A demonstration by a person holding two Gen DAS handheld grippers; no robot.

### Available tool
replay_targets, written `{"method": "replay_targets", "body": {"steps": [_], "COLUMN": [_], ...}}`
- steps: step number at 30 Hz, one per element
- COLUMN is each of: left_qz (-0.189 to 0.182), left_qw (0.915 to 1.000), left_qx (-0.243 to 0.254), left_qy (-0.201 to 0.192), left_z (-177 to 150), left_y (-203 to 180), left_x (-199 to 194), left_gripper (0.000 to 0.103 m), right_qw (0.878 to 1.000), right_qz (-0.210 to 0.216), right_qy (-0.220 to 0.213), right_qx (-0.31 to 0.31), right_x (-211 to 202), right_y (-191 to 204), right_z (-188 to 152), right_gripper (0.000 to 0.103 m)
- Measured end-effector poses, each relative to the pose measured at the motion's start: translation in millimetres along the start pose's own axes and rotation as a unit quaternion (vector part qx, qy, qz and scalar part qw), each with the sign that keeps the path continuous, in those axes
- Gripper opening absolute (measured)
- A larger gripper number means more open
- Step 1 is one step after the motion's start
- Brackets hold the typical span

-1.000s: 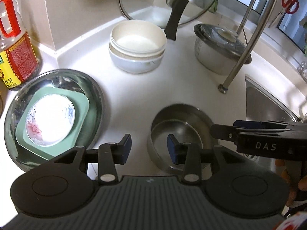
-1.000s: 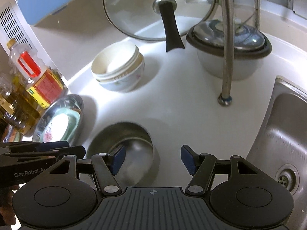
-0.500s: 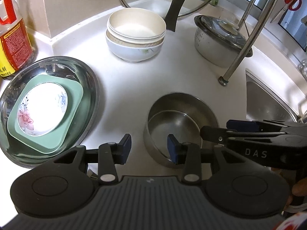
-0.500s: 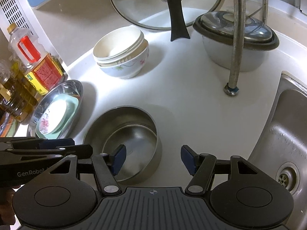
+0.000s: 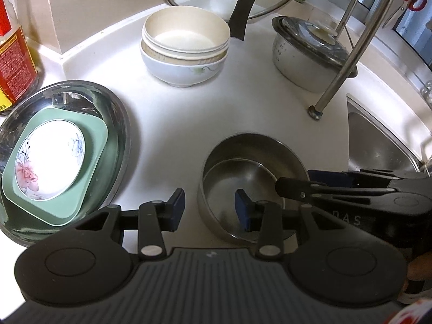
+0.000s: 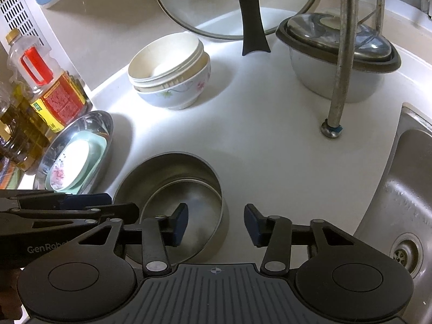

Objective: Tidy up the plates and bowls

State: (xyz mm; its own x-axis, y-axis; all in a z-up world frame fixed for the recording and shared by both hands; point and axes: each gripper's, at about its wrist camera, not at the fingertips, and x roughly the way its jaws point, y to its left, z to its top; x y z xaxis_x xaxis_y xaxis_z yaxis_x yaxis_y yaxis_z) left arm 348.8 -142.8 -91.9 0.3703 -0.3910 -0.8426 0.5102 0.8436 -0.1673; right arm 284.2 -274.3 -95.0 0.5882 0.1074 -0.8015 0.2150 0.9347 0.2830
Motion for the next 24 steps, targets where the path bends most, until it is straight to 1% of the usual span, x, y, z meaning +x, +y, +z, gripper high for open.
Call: {"method": "replay_targets", "body": {"steps": [5, 6, 7, 10, 13, 15, 17, 20, 24], "left_qz": [-0.002, -0.004, -0.005, -0.006, -0.004, -0.003, -0.001, 0.002, 0.001], "left_qw": [1.0, 1.0, 1.0, 0.9999, 0.9999, 0.9999, 0.9999, 0.9999, 0.9999], "left_qx": [-0.002, -0.002, -0.002, -0.006, -0.004, -0.004, -0.005, -0.007, -0.006], "left_qy": [0.005, 0.006, 0.008, 0.012, 0.011, 0.011, 0.011, 0.011, 0.009], "left_z": [1.3, 1.6, 1.5, 2.0, 2.4, 2.5, 2.3, 2.1, 1.9], "left_y": [0.8, 0.6, 0.7, 1.2, 1.2, 1.1, 0.8, 1.1, 0.7], "left_x": [3.2, 3.9, 4.8, 7.5, 8.0, 8.1, 8.7, 8.5, 7.3], "left_gripper": [0.03, 0.028, 0.024, 0.018, 0.016, 0.014, 0.013, 0.008, 0.008], "right_qw": [1.0, 1.0, 1.0, 1.0, 1.0, 1.0, 1.0, 1.0, 1.0], "right_qz": [-0.001, -0.001, 0.0, -0.001, -0.004, -0.003, -0.006, -0.006, -0.008], "right_qy": [0.005, 0.006, 0.007, 0.009, 0.011, 0.011, 0.01, 0.009, 0.009], "right_qx": [0.004, 0.004, 0.005, 0.005, 0.005, 0.005, 0.001, 0.001, 0.001], "right_x": [2.7, 3.1, 3.6, 5.3, 6.2, 6.9, 6.9, 7.3, 6.9], "right_y": [-0.3, -0.4, -0.7, -1.0, -0.6, -0.7, 0.3, 0.8, 0.9], "right_z": [-0.1, -0.3, -0.2, -0.1, -0.8, -1.0, -1.2, -1.5, -1.0], "right_gripper": [0.035, 0.032, 0.031, 0.026, 0.022, 0.016, 0.012, 0.012, 0.011]}}
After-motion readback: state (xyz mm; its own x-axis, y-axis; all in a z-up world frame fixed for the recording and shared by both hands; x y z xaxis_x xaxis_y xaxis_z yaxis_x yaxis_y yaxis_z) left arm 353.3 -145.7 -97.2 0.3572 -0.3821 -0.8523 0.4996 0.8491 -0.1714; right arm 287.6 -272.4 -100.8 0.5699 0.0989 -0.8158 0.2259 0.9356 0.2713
